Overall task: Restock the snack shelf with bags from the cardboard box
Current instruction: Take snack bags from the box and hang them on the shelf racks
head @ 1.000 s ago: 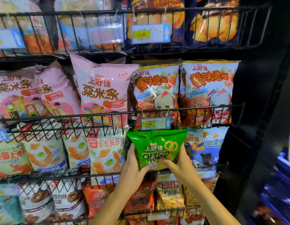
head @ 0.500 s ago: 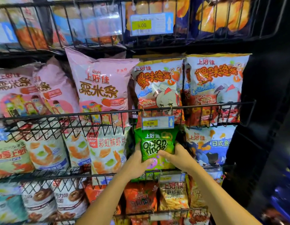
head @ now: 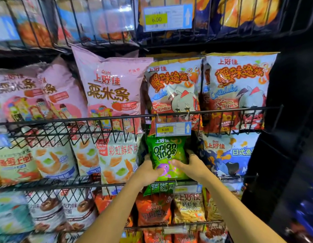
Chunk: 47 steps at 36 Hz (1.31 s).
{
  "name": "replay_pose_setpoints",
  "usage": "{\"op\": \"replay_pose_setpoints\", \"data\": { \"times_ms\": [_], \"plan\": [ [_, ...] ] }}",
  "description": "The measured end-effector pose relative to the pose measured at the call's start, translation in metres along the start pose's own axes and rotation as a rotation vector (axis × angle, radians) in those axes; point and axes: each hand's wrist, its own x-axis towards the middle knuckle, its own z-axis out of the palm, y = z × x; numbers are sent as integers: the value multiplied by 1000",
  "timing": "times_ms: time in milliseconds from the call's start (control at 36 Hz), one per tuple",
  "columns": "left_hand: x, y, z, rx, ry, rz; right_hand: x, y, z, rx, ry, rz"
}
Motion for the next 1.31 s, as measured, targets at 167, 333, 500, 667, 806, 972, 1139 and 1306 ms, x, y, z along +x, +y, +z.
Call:
{"op": "replay_pose_setpoints", "data": {
  "times_ms": [167, 333, 500, 667, 806, 972, 1139, 1306],
  "plan": [
    [-5, 5, -4, 6, 48, 23, -5, -3, -5, -28, 2, -40],
    [-22, 8, -5, 96, 69, 64, -19, -13, -9, -42, 46, -67],
    [-56, 0, -9, 226, 135, 195, -53, -25, -15, -130, 140, -142],
    [-127, -47, -13, 349, 112, 314, -114, -20, 19, -452, 258, -265],
    [-174, -126, -25, 423, 107, 242, -155, -16, 75, -603, 110, -293],
    [-212, -244, -58, 496, 63, 10, -189, -5, 161, -733, -131, -190],
    [-264, -346, -112, 604, 94, -6, -230, -13, 257, -847, -240, -109],
    [-310, -427, -170, 646, 54, -22, -277, -40, 350, -890, -264, -13]
  ]
}}
